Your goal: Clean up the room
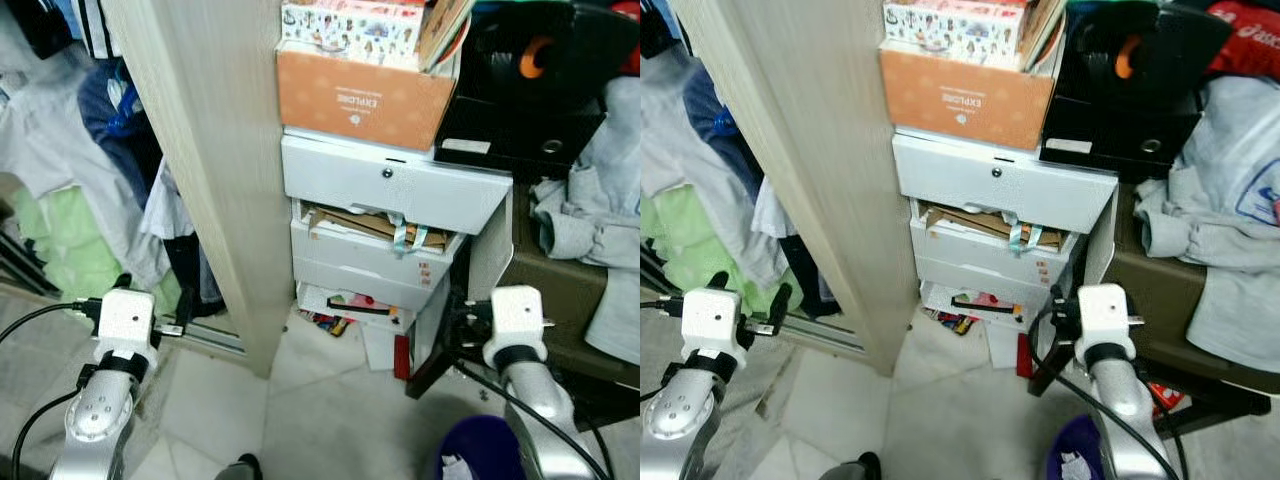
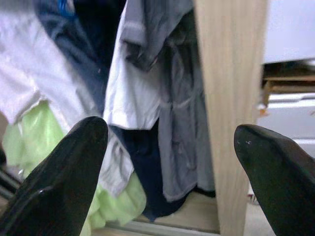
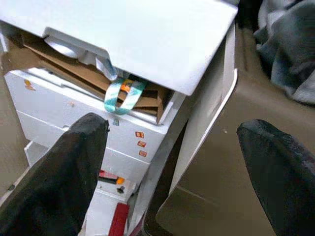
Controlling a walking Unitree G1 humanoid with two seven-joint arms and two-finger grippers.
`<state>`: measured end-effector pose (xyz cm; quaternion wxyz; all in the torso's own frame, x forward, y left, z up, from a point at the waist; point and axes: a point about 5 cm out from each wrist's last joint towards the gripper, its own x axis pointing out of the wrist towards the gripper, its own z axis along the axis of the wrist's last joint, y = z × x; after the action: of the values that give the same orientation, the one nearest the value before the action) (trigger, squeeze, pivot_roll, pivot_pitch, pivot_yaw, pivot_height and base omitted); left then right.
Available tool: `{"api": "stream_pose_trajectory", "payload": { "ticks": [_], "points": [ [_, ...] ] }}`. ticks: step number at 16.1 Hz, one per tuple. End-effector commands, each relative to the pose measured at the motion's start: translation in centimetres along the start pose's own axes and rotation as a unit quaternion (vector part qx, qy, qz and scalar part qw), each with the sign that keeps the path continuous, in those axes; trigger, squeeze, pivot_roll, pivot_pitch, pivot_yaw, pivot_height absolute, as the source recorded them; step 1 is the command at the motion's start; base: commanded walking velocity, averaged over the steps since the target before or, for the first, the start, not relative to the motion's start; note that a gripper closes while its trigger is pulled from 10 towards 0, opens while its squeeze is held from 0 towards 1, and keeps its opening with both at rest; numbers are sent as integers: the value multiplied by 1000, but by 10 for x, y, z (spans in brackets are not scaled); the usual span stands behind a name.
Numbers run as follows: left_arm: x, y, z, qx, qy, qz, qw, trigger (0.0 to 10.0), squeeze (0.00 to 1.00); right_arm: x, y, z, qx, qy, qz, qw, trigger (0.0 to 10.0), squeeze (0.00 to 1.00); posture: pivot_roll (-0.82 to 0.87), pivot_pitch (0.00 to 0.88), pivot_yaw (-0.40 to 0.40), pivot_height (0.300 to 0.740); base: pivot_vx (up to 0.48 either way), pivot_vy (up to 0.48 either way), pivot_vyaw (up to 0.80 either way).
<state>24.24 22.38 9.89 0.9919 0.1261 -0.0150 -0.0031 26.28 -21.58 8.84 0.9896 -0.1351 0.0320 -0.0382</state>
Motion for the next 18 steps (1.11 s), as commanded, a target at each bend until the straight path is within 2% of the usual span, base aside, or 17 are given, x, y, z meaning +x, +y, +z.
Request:
{"api": "stream_pose_trajectory", "payload": {
  "ticks": [1,4,6,8,11,14,18],
  "points": [
    [-6,0,6,2,-6,-6,1000,10000,0,-6,-4,8,-12,-17,1,1000,10000,0,-16,184,-23,740,0,0,0],
    [-22,0,19,-16,-26,-7,1000,10000,0,-34,-9,14,-44,-33,1,998,10000,0,-17,185,-16,740,0,0,0],
    [-22,-4,22,-14,-29,-11,999,10000,0,-38,-8,15,-30,-21,-7,999,10000,0,-25,182,-18,740,0,0,331],
    [-18,-7,24,-10,-38,-20,999,10000,0,-32,-3,19,-40,-28,3,999,10000,0,-26,175,-14,740,0,0,800],
    [-15,-7,31,-5,-42,-22,999,10000,0,-26,3,25,-31,-30,5,999,10000,0,-16,166,-16,740,0,0,800],
    [-15,-9,35,30,-53,-21,998,10000,0,-23,12,32,-18,-31,11,999,10000,0,-10,155,-18,740,0,0,800],
    [-11,-11,39,32,-63,-12,997,10000,0,-21,14,33,-22,-32,17,999,10000,0,-8,146,-19,740,0,0,800]
  ]
}}
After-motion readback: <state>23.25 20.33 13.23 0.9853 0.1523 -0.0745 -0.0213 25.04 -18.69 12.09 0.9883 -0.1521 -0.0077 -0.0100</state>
